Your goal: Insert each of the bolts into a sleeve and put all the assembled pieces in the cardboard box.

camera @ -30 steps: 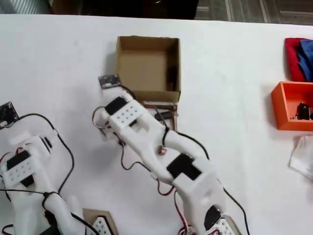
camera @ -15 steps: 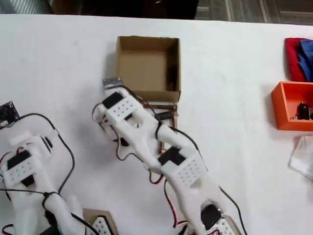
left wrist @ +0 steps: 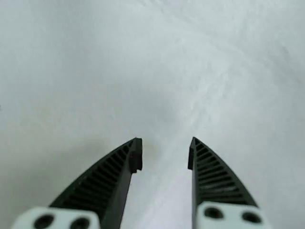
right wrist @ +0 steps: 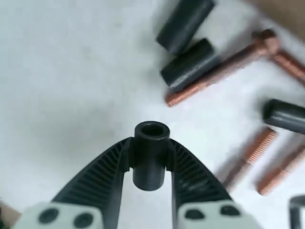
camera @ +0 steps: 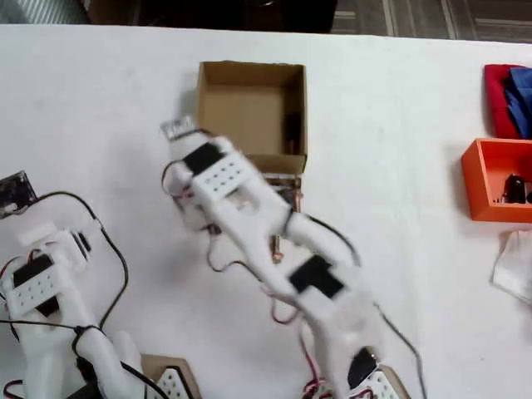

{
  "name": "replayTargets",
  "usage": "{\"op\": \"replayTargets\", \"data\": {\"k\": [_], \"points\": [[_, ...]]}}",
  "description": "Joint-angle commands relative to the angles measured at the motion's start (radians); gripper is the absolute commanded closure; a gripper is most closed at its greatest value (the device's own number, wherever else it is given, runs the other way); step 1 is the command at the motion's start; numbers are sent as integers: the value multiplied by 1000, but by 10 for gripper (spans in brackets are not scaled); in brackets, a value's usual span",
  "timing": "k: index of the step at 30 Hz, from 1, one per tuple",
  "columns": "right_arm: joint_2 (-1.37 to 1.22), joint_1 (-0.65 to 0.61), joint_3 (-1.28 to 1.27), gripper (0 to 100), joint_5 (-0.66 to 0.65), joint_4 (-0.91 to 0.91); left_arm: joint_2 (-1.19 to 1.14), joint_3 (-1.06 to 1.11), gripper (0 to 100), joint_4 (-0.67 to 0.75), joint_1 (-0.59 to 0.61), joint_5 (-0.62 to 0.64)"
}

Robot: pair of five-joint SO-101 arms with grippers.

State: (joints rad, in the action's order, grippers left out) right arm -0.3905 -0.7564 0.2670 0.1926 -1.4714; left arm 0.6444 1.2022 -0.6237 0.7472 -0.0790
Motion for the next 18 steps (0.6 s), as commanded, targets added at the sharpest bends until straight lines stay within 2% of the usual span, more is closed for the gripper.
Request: {"op": "replayTargets", "data": {"k": [1, 3, 6, 11, 14, 18], "points": [[361, 137, -169, 976, -23, 85, 21, -35, 816, 5, -57, -80], [530, 246, -342, 976, -94, 173, 20, -96, 814, -44, -78, -97], [800, 441, -600, 977, -184, 283, -18, -285, 777, -203, -152, -163], [1184, 782, -902, 977, -198, 406, -330, -723, 767, -543, -419, -264], [1297, 928, -1034, 977, -196, 496, -509, -981, 789, -726, -589, -256], [1303, 1070, -1166, 977, -189, 636, -652, -1219, 823, -802, -781, -143]]}}
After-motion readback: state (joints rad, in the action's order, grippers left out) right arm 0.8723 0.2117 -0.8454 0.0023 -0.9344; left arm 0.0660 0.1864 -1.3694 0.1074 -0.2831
